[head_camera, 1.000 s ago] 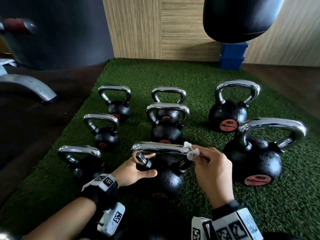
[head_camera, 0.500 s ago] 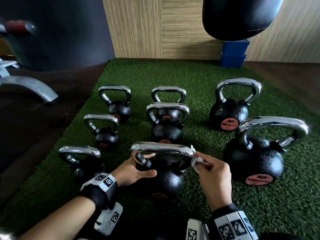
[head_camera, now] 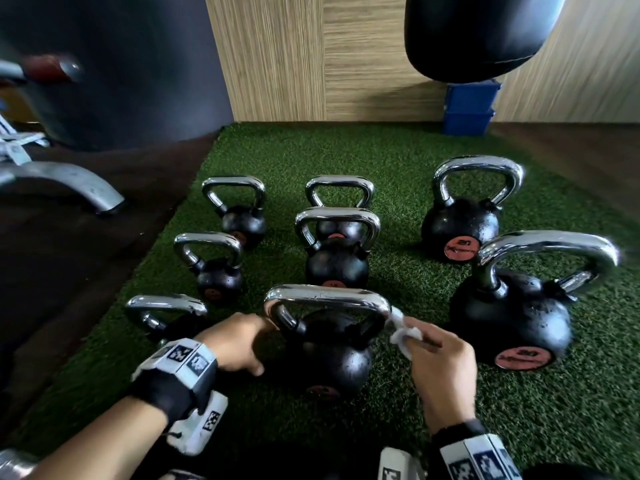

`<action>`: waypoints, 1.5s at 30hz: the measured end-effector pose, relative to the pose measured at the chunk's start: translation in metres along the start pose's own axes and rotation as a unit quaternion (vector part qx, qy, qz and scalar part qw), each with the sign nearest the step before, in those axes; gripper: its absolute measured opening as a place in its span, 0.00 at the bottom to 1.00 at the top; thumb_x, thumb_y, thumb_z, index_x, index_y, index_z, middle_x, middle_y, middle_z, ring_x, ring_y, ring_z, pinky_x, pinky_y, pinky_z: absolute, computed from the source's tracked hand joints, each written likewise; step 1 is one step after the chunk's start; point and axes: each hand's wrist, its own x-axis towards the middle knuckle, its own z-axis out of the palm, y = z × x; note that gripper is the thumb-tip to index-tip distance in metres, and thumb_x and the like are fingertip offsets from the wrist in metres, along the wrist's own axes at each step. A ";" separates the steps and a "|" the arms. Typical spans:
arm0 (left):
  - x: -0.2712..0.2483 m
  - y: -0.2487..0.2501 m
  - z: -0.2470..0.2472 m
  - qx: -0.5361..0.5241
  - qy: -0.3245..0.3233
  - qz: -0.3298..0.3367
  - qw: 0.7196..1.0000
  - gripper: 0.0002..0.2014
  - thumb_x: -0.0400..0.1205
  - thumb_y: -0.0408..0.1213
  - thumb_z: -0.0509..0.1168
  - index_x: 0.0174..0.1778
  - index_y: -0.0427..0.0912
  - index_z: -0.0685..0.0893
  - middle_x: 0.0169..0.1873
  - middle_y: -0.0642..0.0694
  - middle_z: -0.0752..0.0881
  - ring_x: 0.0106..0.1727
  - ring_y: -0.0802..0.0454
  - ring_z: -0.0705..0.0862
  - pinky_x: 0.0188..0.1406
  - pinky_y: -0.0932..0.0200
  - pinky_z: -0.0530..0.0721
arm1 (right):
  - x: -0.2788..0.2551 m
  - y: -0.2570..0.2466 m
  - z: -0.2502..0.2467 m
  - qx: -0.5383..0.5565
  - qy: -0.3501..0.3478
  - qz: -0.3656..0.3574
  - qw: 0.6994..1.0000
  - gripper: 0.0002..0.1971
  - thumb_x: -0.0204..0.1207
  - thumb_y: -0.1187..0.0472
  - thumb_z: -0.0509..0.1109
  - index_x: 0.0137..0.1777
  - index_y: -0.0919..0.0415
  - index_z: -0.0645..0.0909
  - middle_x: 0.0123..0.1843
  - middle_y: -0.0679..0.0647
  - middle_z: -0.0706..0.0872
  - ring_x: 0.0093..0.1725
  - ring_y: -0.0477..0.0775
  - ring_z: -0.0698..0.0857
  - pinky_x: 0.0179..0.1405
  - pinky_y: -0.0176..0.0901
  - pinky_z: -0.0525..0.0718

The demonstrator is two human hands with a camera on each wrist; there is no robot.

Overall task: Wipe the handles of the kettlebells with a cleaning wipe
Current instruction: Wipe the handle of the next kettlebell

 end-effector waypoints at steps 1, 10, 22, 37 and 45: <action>-0.007 -0.003 -0.009 0.019 0.053 -0.007 0.998 0.25 0.73 0.39 0.81 0.66 0.59 0.86 0.56 0.55 0.91 0.54 0.60 0.89 0.59 0.61 0.86 | 0.001 -0.009 -0.008 -0.007 0.019 -0.028 0.999 0.15 0.70 0.61 0.83 0.42 0.34 0.91 0.39 0.36 0.92 0.34 0.38 0.90 0.34 0.45 0.89; -0.062 0.066 -0.087 -0.456 0.143 0.229 0.848 0.19 0.76 0.56 0.71 0.63 0.60 0.90 0.59 0.53 0.93 0.62 0.53 0.91 0.57 0.60 0.90 | 0.005 -0.099 -0.008 0.094 -0.128 -0.182 0.970 0.19 0.71 0.60 0.83 0.59 0.42 0.89 0.50 0.39 0.94 0.49 0.42 0.93 0.51 0.53 0.92; -0.050 0.091 -0.082 -0.412 0.106 0.221 0.877 0.19 0.74 0.51 0.76 0.61 0.55 0.92 0.51 0.47 0.95 0.59 0.50 0.92 0.70 0.46 0.84 | 0.013 -0.118 0.023 0.062 -0.095 -0.200 0.973 0.22 0.56 0.56 0.91 0.46 0.48 0.83 0.35 0.49 0.85 0.33 0.50 0.82 0.33 0.41 0.81; -0.036 0.095 -0.061 -0.171 0.274 0.261 0.910 0.12 0.78 0.52 0.76 0.56 0.58 0.94 0.52 0.69 0.91 0.50 0.70 0.91 0.53 0.68 0.88 | 0.014 -0.007 0.019 0.006 -0.181 0.014 0.983 0.26 0.62 0.67 0.85 0.58 0.48 0.86 0.51 0.50 0.93 0.47 0.54 0.91 0.44 0.45 0.86; -0.036 0.075 -0.056 -0.137 0.327 0.271 0.895 0.10 0.79 0.47 0.77 0.55 0.52 0.95 0.48 0.60 0.94 0.47 0.70 0.90 0.47 0.58 0.90 | 0.006 0.023 0.044 0.011 -0.156 0.012 0.988 0.14 0.64 0.50 0.86 0.49 0.42 0.91 0.41 0.42 0.94 0.42 0.44 0.92 0.49 0.58 0.91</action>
